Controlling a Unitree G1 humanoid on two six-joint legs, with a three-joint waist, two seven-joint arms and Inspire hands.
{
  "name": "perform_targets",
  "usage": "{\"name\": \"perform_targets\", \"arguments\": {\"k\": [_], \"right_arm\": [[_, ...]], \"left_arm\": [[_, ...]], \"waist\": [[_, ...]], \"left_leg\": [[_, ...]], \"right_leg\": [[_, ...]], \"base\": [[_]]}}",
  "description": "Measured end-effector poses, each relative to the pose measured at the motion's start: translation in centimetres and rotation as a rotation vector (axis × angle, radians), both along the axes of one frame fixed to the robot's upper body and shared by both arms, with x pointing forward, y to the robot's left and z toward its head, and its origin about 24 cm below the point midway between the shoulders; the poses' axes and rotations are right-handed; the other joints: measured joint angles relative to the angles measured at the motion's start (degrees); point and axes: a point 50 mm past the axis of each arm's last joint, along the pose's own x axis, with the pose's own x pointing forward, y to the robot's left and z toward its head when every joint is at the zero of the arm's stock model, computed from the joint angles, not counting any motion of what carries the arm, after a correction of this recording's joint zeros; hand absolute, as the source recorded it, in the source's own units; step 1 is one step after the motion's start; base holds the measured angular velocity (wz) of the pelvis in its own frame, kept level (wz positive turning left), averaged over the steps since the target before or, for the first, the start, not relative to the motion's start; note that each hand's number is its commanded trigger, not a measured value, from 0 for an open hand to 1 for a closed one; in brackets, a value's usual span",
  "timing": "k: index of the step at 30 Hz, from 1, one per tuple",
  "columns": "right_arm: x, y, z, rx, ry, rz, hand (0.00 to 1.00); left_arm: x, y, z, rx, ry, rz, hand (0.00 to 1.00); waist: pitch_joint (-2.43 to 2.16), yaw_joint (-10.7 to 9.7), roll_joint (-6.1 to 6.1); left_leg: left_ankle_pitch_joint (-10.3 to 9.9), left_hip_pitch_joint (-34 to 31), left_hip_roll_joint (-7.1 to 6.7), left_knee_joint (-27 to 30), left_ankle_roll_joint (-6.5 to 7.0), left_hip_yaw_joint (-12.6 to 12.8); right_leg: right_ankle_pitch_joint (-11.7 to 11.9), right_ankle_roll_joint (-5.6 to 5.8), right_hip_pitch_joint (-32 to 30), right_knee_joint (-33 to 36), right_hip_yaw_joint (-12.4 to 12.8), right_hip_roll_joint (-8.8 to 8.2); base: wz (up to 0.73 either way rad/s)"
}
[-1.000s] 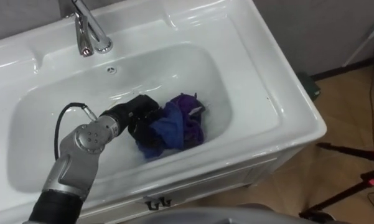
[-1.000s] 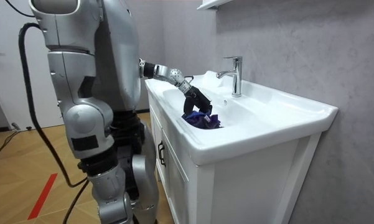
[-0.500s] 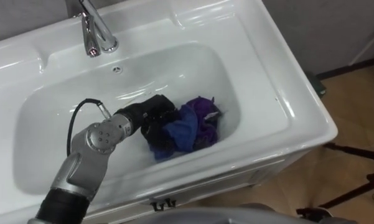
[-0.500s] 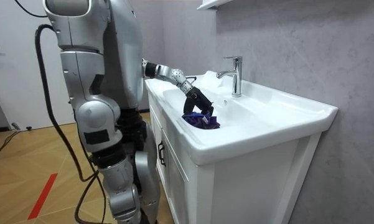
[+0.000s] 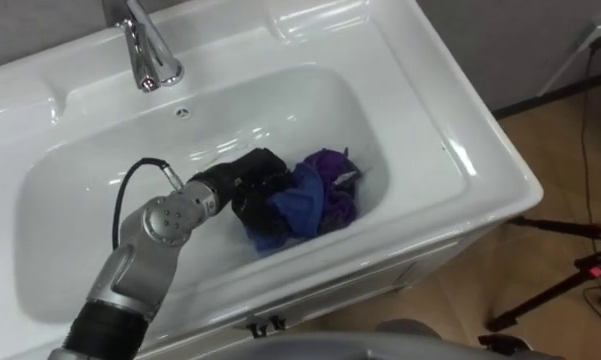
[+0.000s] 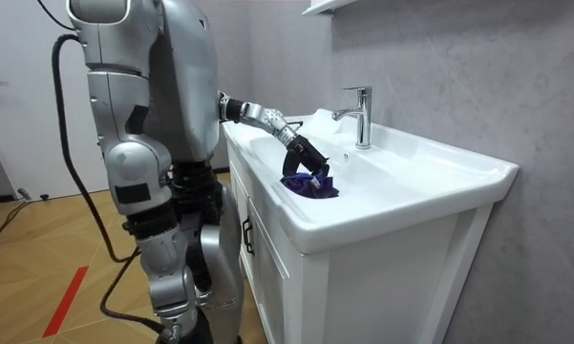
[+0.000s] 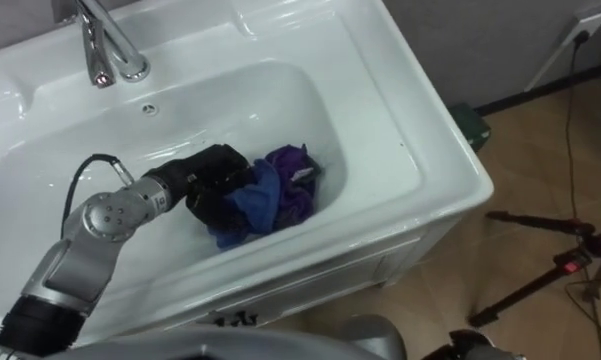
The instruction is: Wipe basin
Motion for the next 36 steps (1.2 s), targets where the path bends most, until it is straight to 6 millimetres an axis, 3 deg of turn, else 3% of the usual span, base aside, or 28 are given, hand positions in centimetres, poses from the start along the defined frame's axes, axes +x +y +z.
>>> {"name": "perform_targets", "arguments": {"k": [5, 9, 19, 24, 28, 32, 36], "right_arm": [[0.0, 0.0, 0.0, 0.000, -0.004, -0.012, 0.00], [-0.2, -0.1, 0.0, -0.012, -0.009, -0.034, 0.00], [-0.2, 0.6, -0.2, -0.003, -0.011, -0.047, 0.00], [-0.2, 0.6, -0.2, -0.008, -0.007, -0.028, 0.00], [-0.4, 0.2, -0.1, -0.011, -0.013, -0.060, 0.00], [-0.6, 0.1, -0.1, -0.005, -0.004, -0.073, 0.00], [-1.1, -0.4, 0.0, -0.018, 0.024, -0.114, 0.00]], "left_arm": [[0.1, -0.1, 0.0, -0.013, -0.016, 0.022, 1.00], [0.1, -0.5, 0.0, -0.011, -0.035, 0.029, 1.00], [0.0, -1.8, 0.0, 0.230, -0.169, -0.074, 1.00], [-0.1, -1.9, -0.4, 0.306, -0.187, -0.116, 1.00], [-0.3, -1.2, -1.3, 0.331, -0.143, -0.109, 1.00], [-0.4, -0.4, -1.6, 0.376, -0.130, -0.093, 1.00], [-0.9, 2.9, -2.6, 0.476, -0.085, -0.024, 1.00]], "waist": [[0.20, -0.1, -1.32], [0.18, 0.3, -1.33], [0.10, 0.2, -1.35], [-0.23, 0.2, -0.62], [-0.25, 0.2, 0.27], [-0.25, 0.2, 0.42], [-0.28, 0.3, 0.61]], "left_leg": [[-0.5, -0.3, -0.20, 1.1, 0.75, 0.0], [-0.7, -0.5, -0.39, 1.4, 1.06, 0.0], [-0.7, 0.1, -0.19, 1.6, 1.06, -0.1], [-0.7, 0.1, 0.14, 1.6, 1.06, -0.2], [-0.7, 0.8, 0.20, 1.6, 1.04, -0.3], [-0.7, 1.7, 0.20, 0.8, 1.04, -0.3], [-0.7, 2.5, 0.19, -0.1, 1.02, -0.3]], "right_leg": [[-0.4, 0.57, -0.4, 0.4, 0.0, -0.38], [-0.4, 0.77, -0.9, 0.5, -0.1, -0.68], [0.2, 0.86, 0.9, -1.1, 0.0, -0.24], [0.8, 0.77, 1.1, -2.0, 0.0, 0.25], [0.8, 0.68, 2.1, -2.5, 0.2, 0.45], [0.7, 0.56, 2.3, -2.4, 0.1, 0.53], [0.6, 0.50, 2.9, -2.3, 0.4, 0.67]], "base": [[0.02], [0.01], [0.00], [0.00], [-0.02], [-0.02], [-0.06]]}}
